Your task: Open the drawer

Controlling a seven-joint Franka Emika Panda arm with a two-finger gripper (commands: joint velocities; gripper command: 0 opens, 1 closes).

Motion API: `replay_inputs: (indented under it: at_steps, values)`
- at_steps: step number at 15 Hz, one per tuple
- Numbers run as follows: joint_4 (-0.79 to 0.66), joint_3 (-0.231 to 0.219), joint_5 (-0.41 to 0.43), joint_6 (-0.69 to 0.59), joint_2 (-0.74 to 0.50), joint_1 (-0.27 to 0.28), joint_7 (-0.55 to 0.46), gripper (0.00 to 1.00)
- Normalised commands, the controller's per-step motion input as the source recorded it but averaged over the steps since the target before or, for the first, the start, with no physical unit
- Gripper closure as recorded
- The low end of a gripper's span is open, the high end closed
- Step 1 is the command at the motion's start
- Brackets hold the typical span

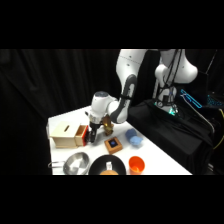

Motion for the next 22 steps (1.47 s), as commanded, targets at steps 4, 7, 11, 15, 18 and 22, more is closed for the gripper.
replay_inputs:
  at_steps: [4, 7, 11, 15, 18, 22]
  values:
    - [-0.48, -0.083, 0.179, 0.25, -0.3, 0.218, -0.08, 0.0]
    - [-0.48, -0.067, 0.177, 0.22, -0.32, 0.196, -0.11, 0.0]
    - [-0.43, -0.026, 0.143, 0.08, -0.4, 0.115, -0.18, 0.0]
    - [-0.38, 0.111, 0.015, -0.34, -0.67, -0.102, -0.3, 0.0]
    - [-0.26, 0.209, -0.114, -0.69, -0.79, -0.26, -0.3, 0.0]
    - [-0.28, 0.217, -0.126, -0.77, -0.88, -0.288, -0.25, 0.0]
